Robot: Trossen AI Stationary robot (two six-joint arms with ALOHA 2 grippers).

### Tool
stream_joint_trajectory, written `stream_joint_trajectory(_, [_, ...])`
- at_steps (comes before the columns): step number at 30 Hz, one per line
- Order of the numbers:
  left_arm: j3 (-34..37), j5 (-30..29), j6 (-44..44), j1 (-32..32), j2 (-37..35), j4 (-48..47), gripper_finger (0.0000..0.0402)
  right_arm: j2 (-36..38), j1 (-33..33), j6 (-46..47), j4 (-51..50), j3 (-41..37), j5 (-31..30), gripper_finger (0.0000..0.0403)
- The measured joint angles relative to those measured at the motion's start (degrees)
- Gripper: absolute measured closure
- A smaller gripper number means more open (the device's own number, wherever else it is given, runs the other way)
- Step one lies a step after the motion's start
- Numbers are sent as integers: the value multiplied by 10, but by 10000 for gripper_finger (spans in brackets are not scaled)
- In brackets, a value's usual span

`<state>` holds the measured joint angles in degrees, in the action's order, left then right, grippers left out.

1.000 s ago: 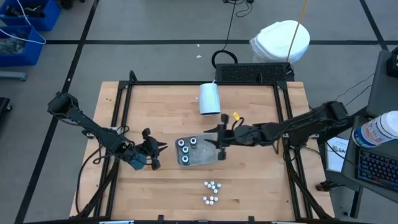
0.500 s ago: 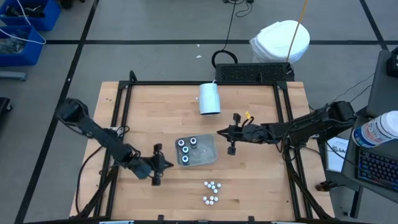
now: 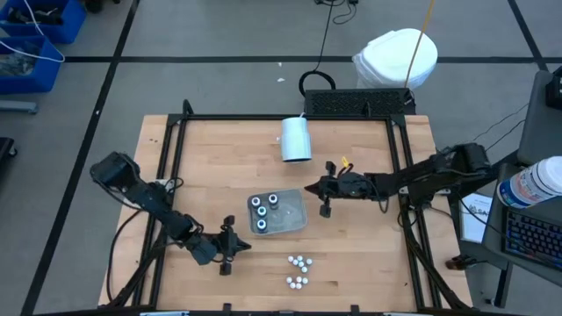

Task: Pick & Place food coloring
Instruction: Adjust the gray bin

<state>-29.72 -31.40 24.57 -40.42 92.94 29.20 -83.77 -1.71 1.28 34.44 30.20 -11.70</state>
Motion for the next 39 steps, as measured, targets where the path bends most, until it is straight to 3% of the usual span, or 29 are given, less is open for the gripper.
stream_joint_trajectory(9, [-62, 3, 10, 6, 84, 2, 398, -73, 38, -19, 85, 2, 1, 403])
stream_joint_trajectory(13, [-74, -5, 15, 20, 103, -2, 393, -92, 50, -22, 87, 13, 47, 403])
stream_joint_trajectory(28, [-73, -12, 64, 58, 105, -95, 396, -212, 35, 6, 108, 53, 88, 403])
stream_joint_trajectory(39, [-74, -10, 85, 66, 103, -127, 391, -220, -1, 11, 129, 52, 79, 403])
